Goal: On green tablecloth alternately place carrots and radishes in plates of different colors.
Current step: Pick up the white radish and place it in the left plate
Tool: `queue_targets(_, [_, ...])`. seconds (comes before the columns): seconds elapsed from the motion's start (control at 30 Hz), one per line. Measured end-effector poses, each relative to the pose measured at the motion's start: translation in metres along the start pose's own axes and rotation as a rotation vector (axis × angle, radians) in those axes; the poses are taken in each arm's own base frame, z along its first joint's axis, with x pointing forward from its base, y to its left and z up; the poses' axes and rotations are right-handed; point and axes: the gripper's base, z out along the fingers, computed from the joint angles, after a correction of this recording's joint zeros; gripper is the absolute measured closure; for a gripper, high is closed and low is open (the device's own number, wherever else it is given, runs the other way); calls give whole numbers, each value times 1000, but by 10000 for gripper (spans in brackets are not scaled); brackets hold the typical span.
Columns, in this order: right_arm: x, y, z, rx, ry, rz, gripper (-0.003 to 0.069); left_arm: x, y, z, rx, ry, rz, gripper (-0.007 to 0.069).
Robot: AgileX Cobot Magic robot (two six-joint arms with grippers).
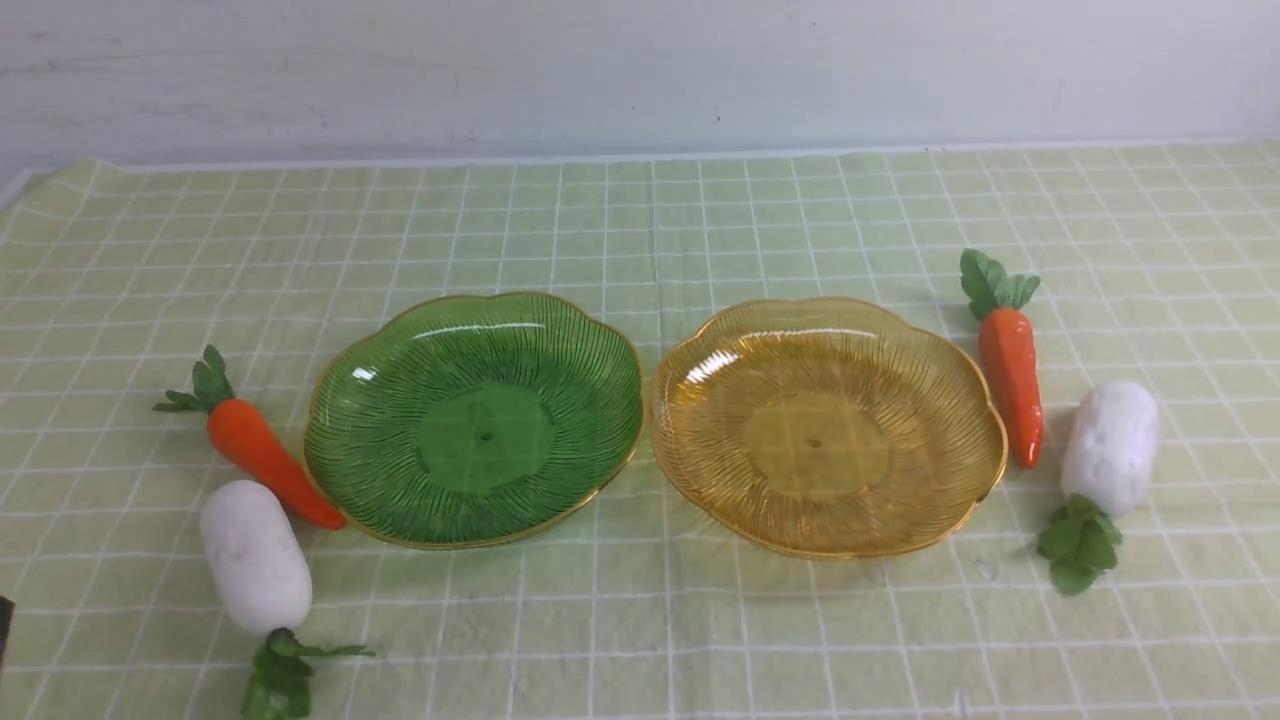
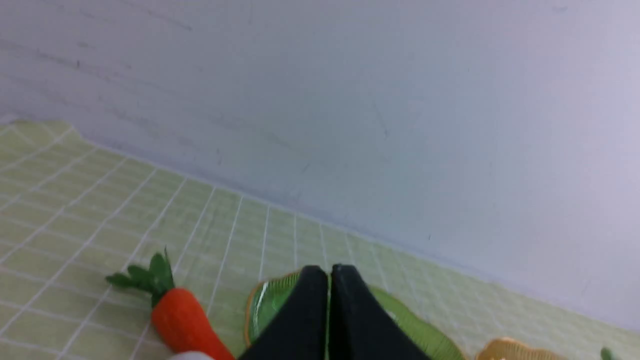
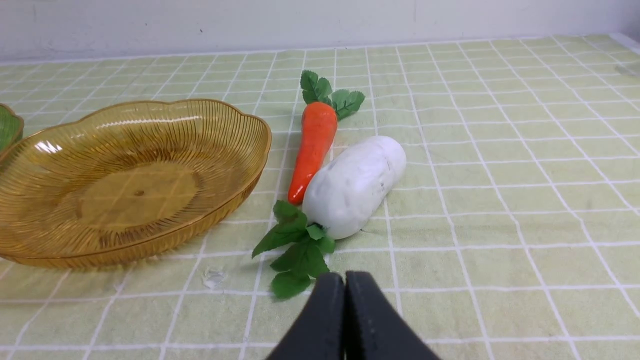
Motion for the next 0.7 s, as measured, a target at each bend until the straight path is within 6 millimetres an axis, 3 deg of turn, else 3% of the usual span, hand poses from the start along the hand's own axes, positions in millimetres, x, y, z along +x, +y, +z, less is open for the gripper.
queue_targets(0.13, [-11, 3, 0, -51, -127, 309, 673, -30, -10, -2, 44, -147, -177, 632])
queue_targets(0.23, [-21, 1, -2, -95, -240, 666, 673, -64, -30, -2, 68, -59, -188, 632])
queue_targets(0.37, [-26, -2, -4, -110, -303, 862, 673, -78, -47, 11, 13, 279, -126, 632])
queue_targets(0.5, [-29, -5, -5, -105, -345, 936, 673, -71, -49, 33, -81, 671, -14, 632])
queue_targets(0.6, [-30, -7, -5, -100, -366, 963, 673, -47, -39, 61, -171, 987, 45, 632])
queue_targets(0.7, [-37, -1, -8, -134, -315, 894, 673, -31, -32, 79, -215, 1109, 57, 632])
